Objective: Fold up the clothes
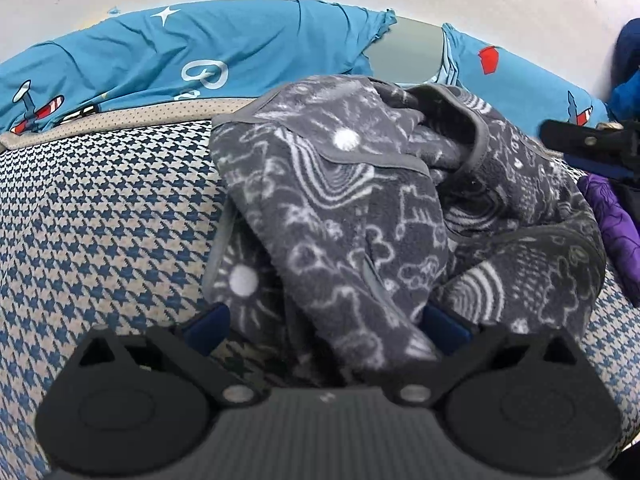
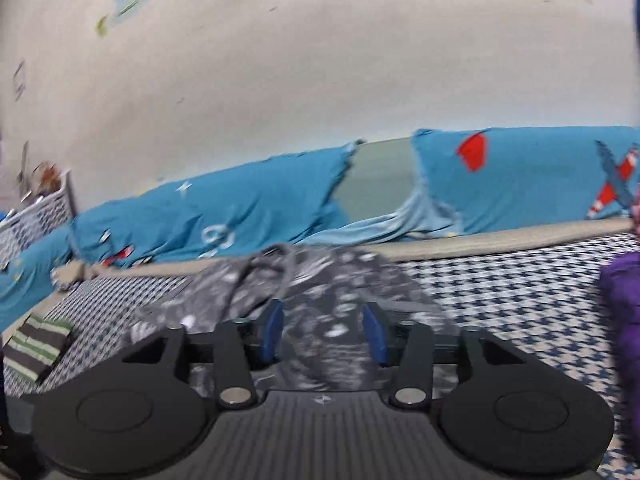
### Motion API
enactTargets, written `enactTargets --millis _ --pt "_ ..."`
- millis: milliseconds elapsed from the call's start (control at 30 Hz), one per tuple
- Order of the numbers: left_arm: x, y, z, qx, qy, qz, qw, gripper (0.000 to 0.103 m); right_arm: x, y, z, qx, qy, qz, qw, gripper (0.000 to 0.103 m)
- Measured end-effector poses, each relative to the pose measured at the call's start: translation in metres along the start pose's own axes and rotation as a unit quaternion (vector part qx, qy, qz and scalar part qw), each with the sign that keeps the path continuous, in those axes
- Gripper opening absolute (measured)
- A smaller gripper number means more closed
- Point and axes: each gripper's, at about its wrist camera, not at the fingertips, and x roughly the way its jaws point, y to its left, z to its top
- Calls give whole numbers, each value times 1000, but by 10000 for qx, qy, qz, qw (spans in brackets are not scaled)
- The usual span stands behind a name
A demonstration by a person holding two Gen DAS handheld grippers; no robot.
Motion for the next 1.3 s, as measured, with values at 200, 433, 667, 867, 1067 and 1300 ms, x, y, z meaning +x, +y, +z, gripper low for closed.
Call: enactTargets --millis 200,433,667,867,1067,1300 --pt "2 4 -1 -4 20 -37 10000 103 25 22 -11 -453 243 -148 9986 60" --pt "-3 9 -3 -3 -16 -93 10000 103 50 39 -24 -952 379 -709 9922 30" --pt "-25 18 0 -12 -407 -99 9991 103 29 21 -5 -124 66 -320 9994 11" --pt "-53 37 9 -544 -1068 -306 9923 103 -4 6 19 500 -398 346 9974 11" --pt "-58 54 21 -1049 -1440 -296 9836 103 -27 1 34 852 -738 980 9888 11" --pt "-52 70 27 -1641 -1501 -173 9748 103 -36 13 40 899 -798 1700 9781 11"
